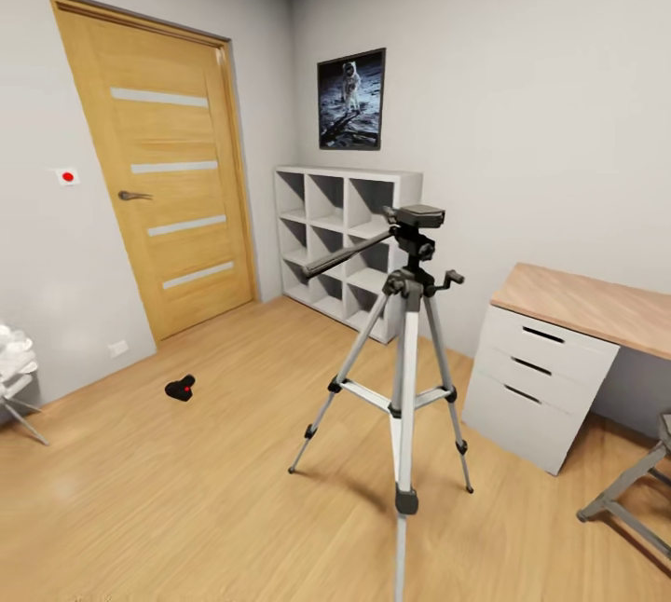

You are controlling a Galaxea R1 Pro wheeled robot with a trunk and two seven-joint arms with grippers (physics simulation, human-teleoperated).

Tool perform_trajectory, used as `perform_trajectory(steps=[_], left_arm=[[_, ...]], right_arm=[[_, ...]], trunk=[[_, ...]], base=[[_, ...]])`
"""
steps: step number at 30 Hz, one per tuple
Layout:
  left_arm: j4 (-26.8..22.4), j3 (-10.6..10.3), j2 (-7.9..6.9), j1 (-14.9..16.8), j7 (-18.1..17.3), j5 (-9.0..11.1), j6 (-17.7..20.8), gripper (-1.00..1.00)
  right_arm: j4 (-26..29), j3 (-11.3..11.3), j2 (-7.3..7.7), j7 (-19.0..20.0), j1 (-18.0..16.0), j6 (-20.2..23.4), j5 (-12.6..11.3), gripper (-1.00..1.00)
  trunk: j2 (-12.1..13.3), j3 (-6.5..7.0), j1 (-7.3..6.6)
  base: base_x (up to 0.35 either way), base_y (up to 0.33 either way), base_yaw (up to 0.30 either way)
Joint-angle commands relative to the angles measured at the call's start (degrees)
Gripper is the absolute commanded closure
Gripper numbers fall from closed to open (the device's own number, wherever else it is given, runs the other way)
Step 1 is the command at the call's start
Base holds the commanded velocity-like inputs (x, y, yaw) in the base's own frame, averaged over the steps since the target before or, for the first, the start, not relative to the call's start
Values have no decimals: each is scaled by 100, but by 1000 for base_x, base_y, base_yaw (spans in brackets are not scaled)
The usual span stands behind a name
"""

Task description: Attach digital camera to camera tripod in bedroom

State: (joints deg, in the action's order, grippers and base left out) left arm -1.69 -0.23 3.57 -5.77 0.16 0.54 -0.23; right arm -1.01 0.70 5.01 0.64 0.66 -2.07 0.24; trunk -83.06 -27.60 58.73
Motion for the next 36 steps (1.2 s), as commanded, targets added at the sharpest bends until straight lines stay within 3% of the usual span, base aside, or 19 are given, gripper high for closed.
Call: perform_trajectory(steps=[1, 11, 27, 36], left_arm=[[-9, -3, -1, -5, 2, 6, -3, -100], [-9, -3, -36, -4, 10, 7, 13, -100], [-7, -3, -47, -4, 19, 8, 49, -100], [-14, 2, -212, -4, 16, 8, -1, -100]], right_arm=[[-6, 8, 1, 7, -2, -22, 2, -100], [-5, 9, 1, 7, -3, -22, 2, -100], [-4, 9, 1, 7, -3, -22, 2, -100], [-7, 10, 0, 7, -1, -22, 2, -100]], trunk=[[-2, -3, 0], [-2, -3, 0], [-2, -3, 0], [-2, -3, 0]], base=[[0, 0, 262], [-26, 0, 272], [-263, 0, 276], [-34, 0, 280]])
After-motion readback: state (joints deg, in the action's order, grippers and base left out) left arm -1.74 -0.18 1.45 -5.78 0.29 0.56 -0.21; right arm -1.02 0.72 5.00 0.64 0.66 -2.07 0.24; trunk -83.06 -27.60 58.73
